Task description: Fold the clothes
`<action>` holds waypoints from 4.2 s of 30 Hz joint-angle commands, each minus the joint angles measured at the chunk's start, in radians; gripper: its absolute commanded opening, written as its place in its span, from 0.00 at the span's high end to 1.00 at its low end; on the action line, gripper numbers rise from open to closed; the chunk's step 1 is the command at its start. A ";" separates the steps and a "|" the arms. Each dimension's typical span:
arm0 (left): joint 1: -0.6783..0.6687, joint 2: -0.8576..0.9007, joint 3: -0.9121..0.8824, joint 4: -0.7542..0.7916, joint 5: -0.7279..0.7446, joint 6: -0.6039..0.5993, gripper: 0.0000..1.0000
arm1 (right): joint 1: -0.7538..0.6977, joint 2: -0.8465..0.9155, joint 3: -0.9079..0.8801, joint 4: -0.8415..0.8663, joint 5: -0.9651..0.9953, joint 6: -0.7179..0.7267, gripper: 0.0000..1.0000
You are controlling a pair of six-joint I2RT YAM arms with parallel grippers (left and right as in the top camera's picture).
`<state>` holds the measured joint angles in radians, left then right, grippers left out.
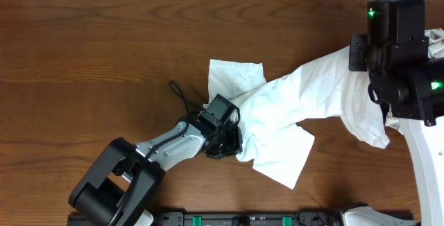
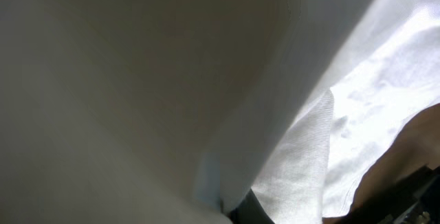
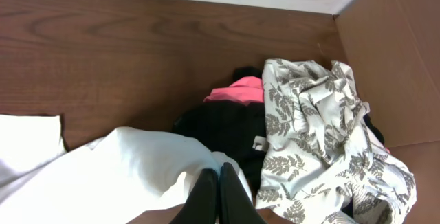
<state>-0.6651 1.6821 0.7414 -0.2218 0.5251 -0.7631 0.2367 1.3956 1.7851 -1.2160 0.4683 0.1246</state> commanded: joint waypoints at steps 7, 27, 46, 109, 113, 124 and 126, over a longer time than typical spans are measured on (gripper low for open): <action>0.073 -0.350 0.012 -0.155 -0.101 0.090 0.94 | -0.009 -0.014 0.011 -0.004 0.010 -0.006 0.99; 0.485 -0.851 0.307 -0.274 -0.224 0.219 0.94 | -0.009 -0.128 0.011 0.024 0.011 0.021 0.99; 0.531 -0.664 0.492 -0.358 -0.283 0.283 0.94 | -0.010 -0.053 0.012 0.072 -0.013 0.015 0.99; 0.726 0.051 0.670 -1.023 -0.206 0.591 0.66 | -0.183 0.406 -0.345 -0.396 -0.398 -0.024 0.93; 0.726 0.051 0.670 -1.028 -0.206 0.592 0.64 | -0.183 0.406 -0.387 -0.362 -0.401 -0.021 0.92; 0.719 0.051 0.661 -1.087 -0.299 0.637 0.41 | -0.183 0.406 -0.388 -0.294 -0.516 -0.018 0.96; 0.700 0.051 0.639 -1.075 -0.311 0.657 0.41 | -0.183 0.406 -0.388 -0.282 -0.522 -0.018 0.98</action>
<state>0.0544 1.7355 1.4101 -1.3003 0.2546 -0.1516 0.0555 1.8019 1.3987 -1.5089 -0.0193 0.0986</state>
